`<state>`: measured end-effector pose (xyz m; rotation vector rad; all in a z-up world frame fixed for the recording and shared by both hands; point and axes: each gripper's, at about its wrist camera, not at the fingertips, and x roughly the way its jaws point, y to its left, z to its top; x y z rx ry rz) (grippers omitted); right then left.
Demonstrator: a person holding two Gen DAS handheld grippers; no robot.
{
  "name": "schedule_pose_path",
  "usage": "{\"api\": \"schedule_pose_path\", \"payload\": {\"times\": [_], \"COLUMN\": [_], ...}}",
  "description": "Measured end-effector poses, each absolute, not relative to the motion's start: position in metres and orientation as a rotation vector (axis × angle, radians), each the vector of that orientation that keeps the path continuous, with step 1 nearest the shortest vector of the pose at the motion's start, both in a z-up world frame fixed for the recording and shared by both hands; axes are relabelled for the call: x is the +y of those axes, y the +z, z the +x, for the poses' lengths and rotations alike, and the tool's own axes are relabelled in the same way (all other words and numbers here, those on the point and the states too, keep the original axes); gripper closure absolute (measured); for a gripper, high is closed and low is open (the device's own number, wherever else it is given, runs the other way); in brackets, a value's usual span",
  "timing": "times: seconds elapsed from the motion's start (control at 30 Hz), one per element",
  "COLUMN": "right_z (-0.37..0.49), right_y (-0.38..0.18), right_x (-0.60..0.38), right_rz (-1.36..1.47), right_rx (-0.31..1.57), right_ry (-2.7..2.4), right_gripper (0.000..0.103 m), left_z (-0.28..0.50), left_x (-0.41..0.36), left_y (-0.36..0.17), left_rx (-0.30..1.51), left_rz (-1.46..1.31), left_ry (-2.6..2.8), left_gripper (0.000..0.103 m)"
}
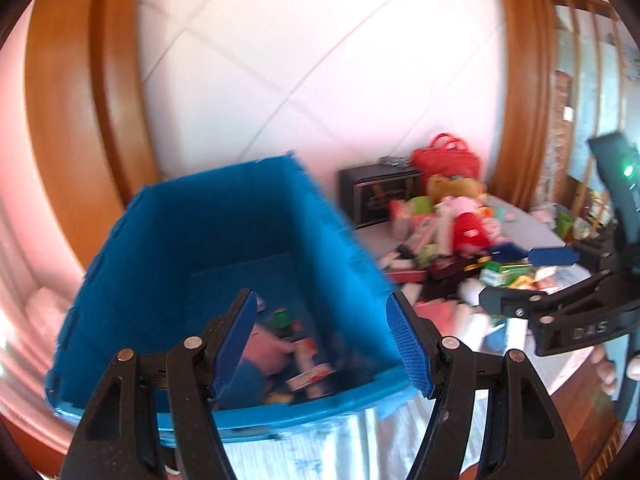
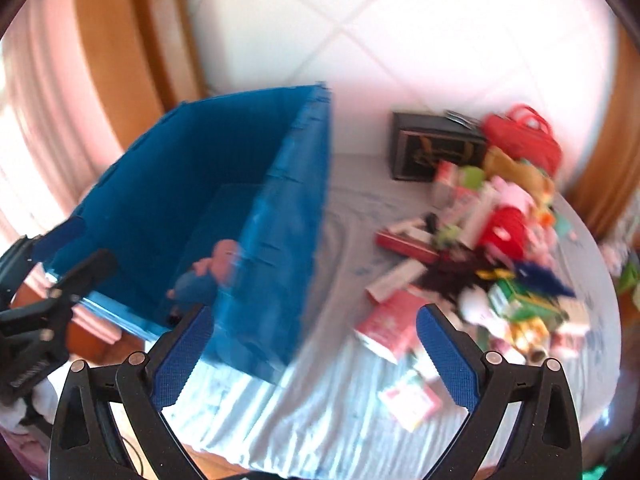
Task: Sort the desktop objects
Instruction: 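Move both open tools back toward the pile on the table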
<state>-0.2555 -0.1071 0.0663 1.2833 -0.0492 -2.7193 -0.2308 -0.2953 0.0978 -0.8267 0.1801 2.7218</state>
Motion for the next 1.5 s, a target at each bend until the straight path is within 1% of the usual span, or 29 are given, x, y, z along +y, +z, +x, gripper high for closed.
{"api": "schedule_pose_path", "payload": {"times": [0.17,0.33,0.47,0.53,0.63,0.73,0.9,1.1,1.33,1.5], "right_z": [-0.235,-0.22,-0.213,-0.213,-0.212,-0.214,-0.218,-0.229,-0.241,-0.245], "right_y": [0.051,0.02,-0.013,-0.034,-0.063,-0.098,-0.141,-0.183,-0.212,-0.219], "right_x": [-0.023,0.074,0.147,0.184,0.219,0.245,0.256,0.241,0.215,0.196], "right_rz": [1.33,1.412,1.522,1.583,1.662,1.749,1.814,1.851,1.882,1.891], "right_rx": [-0.191,-0.332,-0.365,-0.382,-0.379,-0.386,-0.4,-0.405,-0.4,-0.384], "right_ry": [-2.807,-2.844,-2.831,-2.818,-2.78,-2.687,-2.566,-2.466,-2.4,-2.388], "right_gripper": [0.0,0.0,0.0,0.0,0.0,0.0,0.0,0.0,0.0,0.0], "left_z": [-0.221,-0.223,-0.23,-0.234,-0.241,-0.249,-0.247,-0.246,-0.244,-0.237], "left_x": [-0.236,-0.17,-0.118,-0.093,-0.07,-0.053,-0.031,-0.017,0.006,0.007], "left_y": [0.095,0.071,0.036,0.01,-0.027,-0.07,-0.131,-0.181,-0.219,-0.225], "left_rx": [0.202,0.193,0.111,0.083,0.047,-0.016,-0.05,-0.128,-0.112,-0.055], "left_rz": [-0.805,-0.856,-0.969,-1.039,-1.159,-1.335,-1.564,-1.723,-1.807,-1.811], "left_ry": [2.664,2.628,2.619,2.63,2.66,2.655,2.645,2.621,2.557,2.552], "left_gripper": [0.036,0.036,0.036,0.036,0.036,0.036,0.036,0.036,0.036,0.036]}}
